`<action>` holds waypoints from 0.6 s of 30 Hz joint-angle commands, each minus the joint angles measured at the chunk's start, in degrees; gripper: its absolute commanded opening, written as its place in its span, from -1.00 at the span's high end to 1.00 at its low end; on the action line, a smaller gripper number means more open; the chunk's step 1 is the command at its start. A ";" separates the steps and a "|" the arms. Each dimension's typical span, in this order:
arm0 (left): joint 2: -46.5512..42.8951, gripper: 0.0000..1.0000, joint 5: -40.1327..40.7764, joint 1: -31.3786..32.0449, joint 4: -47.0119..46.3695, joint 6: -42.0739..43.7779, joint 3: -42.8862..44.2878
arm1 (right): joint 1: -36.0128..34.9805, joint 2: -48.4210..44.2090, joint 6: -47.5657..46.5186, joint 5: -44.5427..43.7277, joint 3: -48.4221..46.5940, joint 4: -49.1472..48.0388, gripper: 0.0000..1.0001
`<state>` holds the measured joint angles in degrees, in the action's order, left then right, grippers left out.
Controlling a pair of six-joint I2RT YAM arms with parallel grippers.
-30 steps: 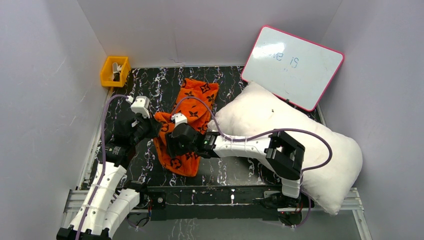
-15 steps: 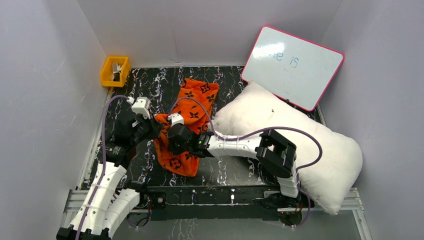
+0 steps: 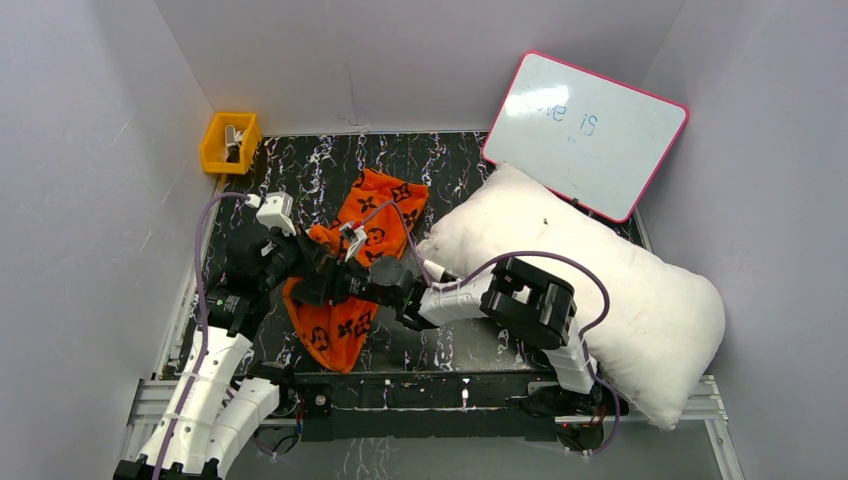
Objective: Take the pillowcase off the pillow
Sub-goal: Fold the pillowcase at the center of the board.
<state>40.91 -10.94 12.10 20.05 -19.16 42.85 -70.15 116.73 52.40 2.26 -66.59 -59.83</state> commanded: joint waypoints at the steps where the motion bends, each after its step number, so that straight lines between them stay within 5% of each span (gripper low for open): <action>1: -0.94 1.00 0.53 -0.32 0.08 -0.72 -0.85 | -0.16 -4.02 1.48 4.87 0.38 -5.20 -0.96; 7: -1.77 1.00 2.51 -0.32 0.76 1.82 -0.87 | -0.16 -11.42 -9.26 7.46 -1.73 27.43 -0.97; 13: -2.71 1.00 2.92 -0.32 1.74 4.90 -0.05 | -0.16 -27.77 -14.25 5.12 19.07 23.51 -0.97; 18: -4.22 1.00 0.13 -0.32 0.71 6.14 -0.39 | -0.17 -31.50 -14.52 -4.55 22.97 31.38 -0.89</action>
<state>38.76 -8.71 11.77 21.58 -15.11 41.89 -70.30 86.00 40.45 5.45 -44.25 -33.65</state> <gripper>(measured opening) 0.050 0.970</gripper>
